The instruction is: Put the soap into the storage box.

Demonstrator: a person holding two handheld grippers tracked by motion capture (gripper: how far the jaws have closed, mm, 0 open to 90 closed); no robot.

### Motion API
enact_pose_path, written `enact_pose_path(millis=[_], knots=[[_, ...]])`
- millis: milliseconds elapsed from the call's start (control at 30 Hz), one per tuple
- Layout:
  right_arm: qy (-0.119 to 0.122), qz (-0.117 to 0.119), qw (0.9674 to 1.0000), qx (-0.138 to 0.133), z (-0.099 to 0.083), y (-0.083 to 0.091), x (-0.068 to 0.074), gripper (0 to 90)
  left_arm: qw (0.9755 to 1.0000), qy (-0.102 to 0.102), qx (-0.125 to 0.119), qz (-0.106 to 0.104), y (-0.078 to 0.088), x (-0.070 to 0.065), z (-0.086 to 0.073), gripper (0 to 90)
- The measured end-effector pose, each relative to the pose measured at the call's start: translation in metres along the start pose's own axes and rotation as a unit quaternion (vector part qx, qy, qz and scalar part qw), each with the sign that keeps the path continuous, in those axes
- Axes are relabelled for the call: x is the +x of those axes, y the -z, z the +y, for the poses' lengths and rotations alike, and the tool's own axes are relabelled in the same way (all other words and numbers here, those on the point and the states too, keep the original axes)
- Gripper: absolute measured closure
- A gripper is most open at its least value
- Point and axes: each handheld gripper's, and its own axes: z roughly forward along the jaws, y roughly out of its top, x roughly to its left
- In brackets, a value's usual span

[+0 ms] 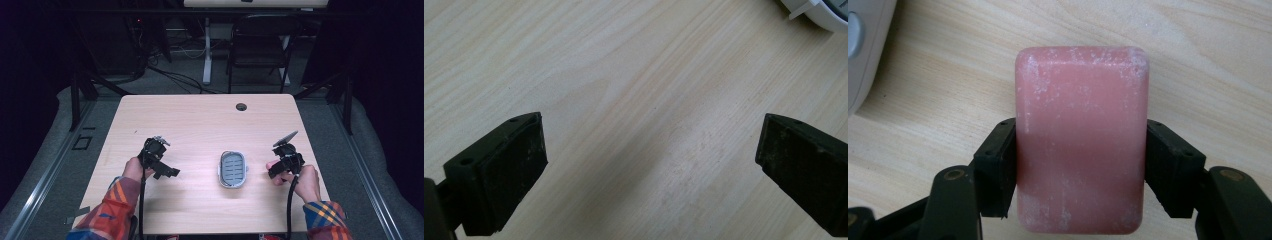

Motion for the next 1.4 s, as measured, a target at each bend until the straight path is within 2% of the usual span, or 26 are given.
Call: enact_pose_path(millis=[33,167,767,1000,1033,1200,1267,1300,1400], knots=[[-0.005,-0.001,1.0000,-0.004,0.000,0.001,0.001,36.8,1.0000,0.000,0.002,0.001,0.000,0.000,0.000,0.0],[0.007,0.002,1.0000,0.000,0.001,0.007,0.002,36.9,1.0000,-0.001,0.002,0.001,0.000,0.000,0.000,0.0],[0.023,0.011,0.9997,-0.005,0.006,0.025,0.009,37.0,1.0000,0.000,0.004,0.002,0.000,-0.001,0.000,0.0],[0.019,0.008,0.9997,-0.014,0.010,0.031,0.012,37.0,1.0000,-0.001,0.006,0.002,-0.001,-0.001,0.000,0.0],[0.026,0.006,0.9996,-0.006,0.012,0.034,0.012,37.0,1.0000,-0.001,0.006,0.002,-0.001,-0.002,0.000,0.0],[0.033,0.006,0.9994,-0.003,0.015,0.037,0.014,37.0,1.0000,0.000,0.006,0.001,-0.001,-0.001,0.000,0.0],[0.028,0.006,0.9995,-0.012,0.016,0.037,0.016,37.0,1.0000,-0.001,0.007,-0.001,-0.002,-0.001,0.000,0.0],[0.035,0.005,0.9993,-0.006,0.017,0.039,0.015,37.0,1.0000,0.000,0.007,-0.001,-0.002,-0.001,0.000,0.0],[0.037,0.005,0.9993,-0.007,0.020,0.042,0.017,37.0,1.0000,0.000,0.006,-0.001,-0.002,-0.001,0.000,0.0]])
